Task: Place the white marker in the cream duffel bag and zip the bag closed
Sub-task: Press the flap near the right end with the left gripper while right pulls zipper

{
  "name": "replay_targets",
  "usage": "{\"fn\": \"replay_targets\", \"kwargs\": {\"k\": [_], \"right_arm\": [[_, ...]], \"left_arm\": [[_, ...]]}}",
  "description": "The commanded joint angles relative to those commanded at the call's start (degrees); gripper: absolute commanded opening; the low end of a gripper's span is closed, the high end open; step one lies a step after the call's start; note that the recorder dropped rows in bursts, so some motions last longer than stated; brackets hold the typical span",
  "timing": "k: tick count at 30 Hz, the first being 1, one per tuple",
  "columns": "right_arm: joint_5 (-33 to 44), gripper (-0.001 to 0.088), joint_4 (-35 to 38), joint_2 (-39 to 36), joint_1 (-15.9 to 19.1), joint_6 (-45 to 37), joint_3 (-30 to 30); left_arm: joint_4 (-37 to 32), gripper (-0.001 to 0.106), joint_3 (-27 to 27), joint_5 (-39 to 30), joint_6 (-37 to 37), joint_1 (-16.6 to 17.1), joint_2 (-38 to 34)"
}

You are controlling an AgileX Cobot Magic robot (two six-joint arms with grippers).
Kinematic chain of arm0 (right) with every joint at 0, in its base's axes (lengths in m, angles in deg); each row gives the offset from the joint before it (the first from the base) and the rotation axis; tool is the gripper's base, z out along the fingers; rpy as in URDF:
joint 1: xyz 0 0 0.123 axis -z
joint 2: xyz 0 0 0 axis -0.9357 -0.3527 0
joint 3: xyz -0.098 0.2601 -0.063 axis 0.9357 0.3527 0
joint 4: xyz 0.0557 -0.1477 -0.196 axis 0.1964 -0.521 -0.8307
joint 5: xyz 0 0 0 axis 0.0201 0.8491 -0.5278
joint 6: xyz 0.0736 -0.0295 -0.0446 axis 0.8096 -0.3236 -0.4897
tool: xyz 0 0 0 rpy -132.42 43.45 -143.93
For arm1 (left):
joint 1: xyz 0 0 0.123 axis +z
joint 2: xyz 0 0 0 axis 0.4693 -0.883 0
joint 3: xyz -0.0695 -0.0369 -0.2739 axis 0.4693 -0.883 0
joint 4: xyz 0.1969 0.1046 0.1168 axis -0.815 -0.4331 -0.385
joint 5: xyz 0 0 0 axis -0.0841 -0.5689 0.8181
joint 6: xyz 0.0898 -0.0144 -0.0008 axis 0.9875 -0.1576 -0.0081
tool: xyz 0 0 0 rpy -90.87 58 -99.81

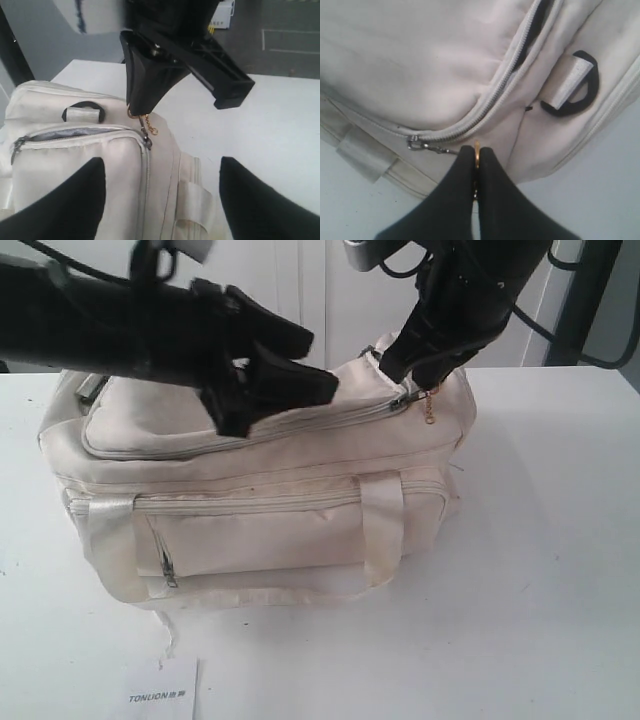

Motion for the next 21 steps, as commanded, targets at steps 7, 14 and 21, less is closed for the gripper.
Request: {"fn": "replay_targets", "kwargs": {"k": [7, 14, 21], "right_arm": [[0.0, 0.0000, 0.0, 0.0, 0.0, 0.0, 0.0], [0.0, 0.0000, 0.0, 0.0, 0.0, 0.0, 0.0], [0.0, 0.0000, 0.0, 0.0, 0.0, 0.0, 0.0]], "left_arm": [[1.4, 0.067, 3.5, 3.9, 3.0, -4.3, -5.3], [1.4, 0.061, 6.0, 5.1, 3.2, -4.3, -8.0], [1.4, 0.058, 6.0, 7.8, 3.2, -4.3, -9.0]]}}
